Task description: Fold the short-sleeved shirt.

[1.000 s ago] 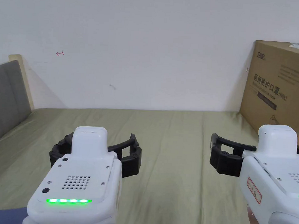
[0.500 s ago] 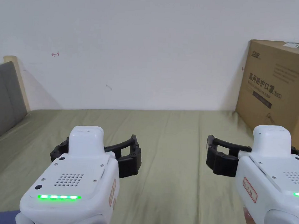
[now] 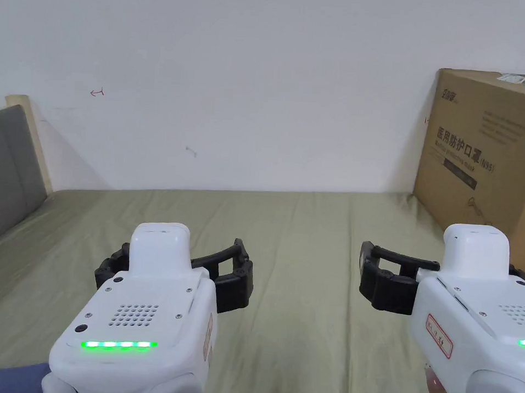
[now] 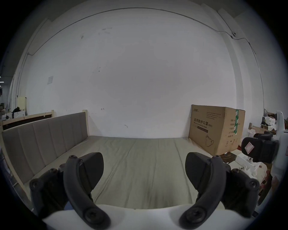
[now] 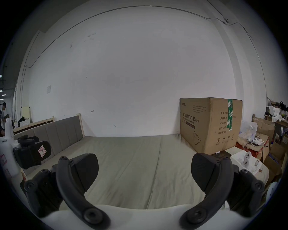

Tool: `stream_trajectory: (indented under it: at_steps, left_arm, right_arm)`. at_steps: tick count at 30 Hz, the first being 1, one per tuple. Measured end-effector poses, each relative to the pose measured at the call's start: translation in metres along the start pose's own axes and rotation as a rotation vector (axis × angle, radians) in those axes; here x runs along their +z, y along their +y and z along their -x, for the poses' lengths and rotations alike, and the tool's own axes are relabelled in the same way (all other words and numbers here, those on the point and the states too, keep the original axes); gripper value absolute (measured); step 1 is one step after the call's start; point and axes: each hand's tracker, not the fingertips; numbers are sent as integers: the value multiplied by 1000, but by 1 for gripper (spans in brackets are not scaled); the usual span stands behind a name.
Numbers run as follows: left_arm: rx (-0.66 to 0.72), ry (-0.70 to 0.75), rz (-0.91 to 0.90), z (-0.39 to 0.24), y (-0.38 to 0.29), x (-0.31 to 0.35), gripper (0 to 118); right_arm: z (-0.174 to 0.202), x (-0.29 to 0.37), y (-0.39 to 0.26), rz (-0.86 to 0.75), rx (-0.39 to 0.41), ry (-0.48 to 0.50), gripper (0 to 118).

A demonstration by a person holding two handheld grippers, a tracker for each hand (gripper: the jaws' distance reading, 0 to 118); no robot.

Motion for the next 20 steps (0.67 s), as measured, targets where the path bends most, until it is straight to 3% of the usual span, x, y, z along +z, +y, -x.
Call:
stream_trajectory:
  at_steps: [20]
  left_arm:
    - [47,40,52,2,0,-3,108]
  right_arm:
    - [6,-2,-9,45,10,12,117]
